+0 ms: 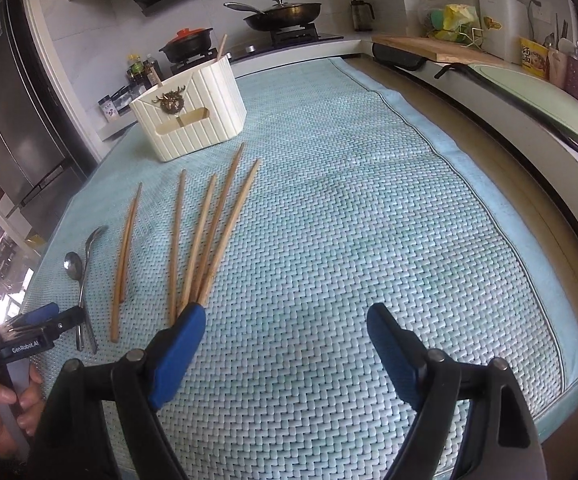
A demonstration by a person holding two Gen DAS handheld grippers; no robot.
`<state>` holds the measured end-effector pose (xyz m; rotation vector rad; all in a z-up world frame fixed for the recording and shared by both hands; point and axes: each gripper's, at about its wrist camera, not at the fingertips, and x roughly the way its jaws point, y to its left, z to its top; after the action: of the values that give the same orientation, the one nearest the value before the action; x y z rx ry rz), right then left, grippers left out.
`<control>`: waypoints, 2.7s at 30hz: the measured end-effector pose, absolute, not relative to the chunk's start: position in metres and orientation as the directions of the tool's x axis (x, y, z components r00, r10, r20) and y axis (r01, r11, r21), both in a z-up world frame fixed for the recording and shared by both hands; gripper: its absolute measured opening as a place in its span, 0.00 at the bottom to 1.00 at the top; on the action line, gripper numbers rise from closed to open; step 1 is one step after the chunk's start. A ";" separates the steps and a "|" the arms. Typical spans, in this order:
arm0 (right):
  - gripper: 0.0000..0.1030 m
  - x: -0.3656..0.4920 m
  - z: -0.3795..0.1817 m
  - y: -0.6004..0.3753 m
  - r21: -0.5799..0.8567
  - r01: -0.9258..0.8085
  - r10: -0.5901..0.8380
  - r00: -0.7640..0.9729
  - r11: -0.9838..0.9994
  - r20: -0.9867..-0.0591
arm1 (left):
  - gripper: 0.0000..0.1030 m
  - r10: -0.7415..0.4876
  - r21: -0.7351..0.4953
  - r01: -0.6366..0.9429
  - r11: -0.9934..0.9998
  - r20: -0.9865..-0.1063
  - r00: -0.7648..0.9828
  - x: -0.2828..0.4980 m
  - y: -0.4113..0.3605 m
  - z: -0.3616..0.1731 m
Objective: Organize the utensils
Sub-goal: 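Move the left tool to the steel spoon and close on its bowl, then grasp a wooden chopstick with the right tool while the left tool lifts the spoon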
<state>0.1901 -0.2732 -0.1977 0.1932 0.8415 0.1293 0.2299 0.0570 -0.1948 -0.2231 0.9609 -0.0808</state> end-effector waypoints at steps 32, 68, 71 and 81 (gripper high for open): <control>0.82 0.188 -0.195 -0.283 0.232 -0.007 0.176 0.672 0.973 -0.719 | 0.19 -0.065 -0.102 -0.024 0.994 -0.780 0.622 0.295 0.063 -0.201; 0.09 0.385 -0.216 -0.204 0.169 -0.130 0.211 0.476 0.977 -0.854 | 0.03 -0.082 -0.194 -0.087 0.977 -0.722 0.687 0.264 0.110 -0.169; 0.09 0.398 -0.214 -0.195 0.121 -0.150 0.175 0.432 0.981 -0.885 | 0.03 -0.073 -0.185 -0.087 0.979 -0.713 0.697 0.262 0.113 -0.164; 0.07 0.365 -0.160 -0.236 0.323 -0.138 0.342 0.571 0.936 -0.746 | 0.03 -0.063 -0.200 -0.097 0.975 -0.667 0.743 0.251 0.128 -0.131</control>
<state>0.3654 -0.2357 -0.1601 0.2397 0.9226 0.2850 0.2513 0.1285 -0.1310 -0.2282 0.7351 0.0190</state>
